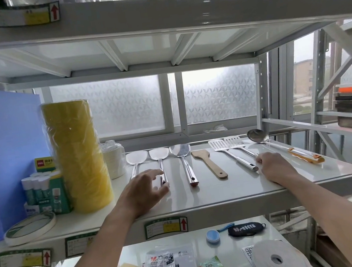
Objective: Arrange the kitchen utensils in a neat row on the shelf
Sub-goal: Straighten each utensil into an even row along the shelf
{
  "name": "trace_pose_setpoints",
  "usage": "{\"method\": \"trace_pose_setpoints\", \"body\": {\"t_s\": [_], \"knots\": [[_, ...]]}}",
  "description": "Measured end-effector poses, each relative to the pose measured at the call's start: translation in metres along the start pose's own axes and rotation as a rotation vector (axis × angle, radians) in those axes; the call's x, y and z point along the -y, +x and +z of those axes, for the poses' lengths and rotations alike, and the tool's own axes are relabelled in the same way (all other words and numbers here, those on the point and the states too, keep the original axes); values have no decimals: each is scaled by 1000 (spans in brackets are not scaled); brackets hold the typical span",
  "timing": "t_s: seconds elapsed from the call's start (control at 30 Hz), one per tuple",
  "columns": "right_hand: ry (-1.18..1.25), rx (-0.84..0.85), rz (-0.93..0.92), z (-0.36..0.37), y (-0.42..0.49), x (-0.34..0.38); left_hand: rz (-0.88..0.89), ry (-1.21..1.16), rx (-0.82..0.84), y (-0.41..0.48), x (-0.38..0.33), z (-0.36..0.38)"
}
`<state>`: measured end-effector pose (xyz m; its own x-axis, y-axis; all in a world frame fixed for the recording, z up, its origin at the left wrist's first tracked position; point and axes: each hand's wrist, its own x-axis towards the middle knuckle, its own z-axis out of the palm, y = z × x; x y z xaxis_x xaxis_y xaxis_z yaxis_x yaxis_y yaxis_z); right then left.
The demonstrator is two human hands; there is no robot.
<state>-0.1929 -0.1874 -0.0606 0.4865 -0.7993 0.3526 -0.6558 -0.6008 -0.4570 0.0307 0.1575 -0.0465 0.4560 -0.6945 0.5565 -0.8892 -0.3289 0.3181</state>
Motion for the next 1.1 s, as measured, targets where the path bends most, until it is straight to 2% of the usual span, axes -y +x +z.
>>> {"method": "trace_pose_setpoints", "body": {"t_s": [0.5,0.73,0.9,1.1], "knots": [[16,-4,11,-3,-4,3,12,5,8,4,7,5],[5,11,39,-8,-8,8,56,45,-40,8,13,7],[79,-70,28,-14,-10,13,21,57,-23,8,11,5],[190,-221,-96,-31,-13,4,-39,56,4,9,12,5]]}}
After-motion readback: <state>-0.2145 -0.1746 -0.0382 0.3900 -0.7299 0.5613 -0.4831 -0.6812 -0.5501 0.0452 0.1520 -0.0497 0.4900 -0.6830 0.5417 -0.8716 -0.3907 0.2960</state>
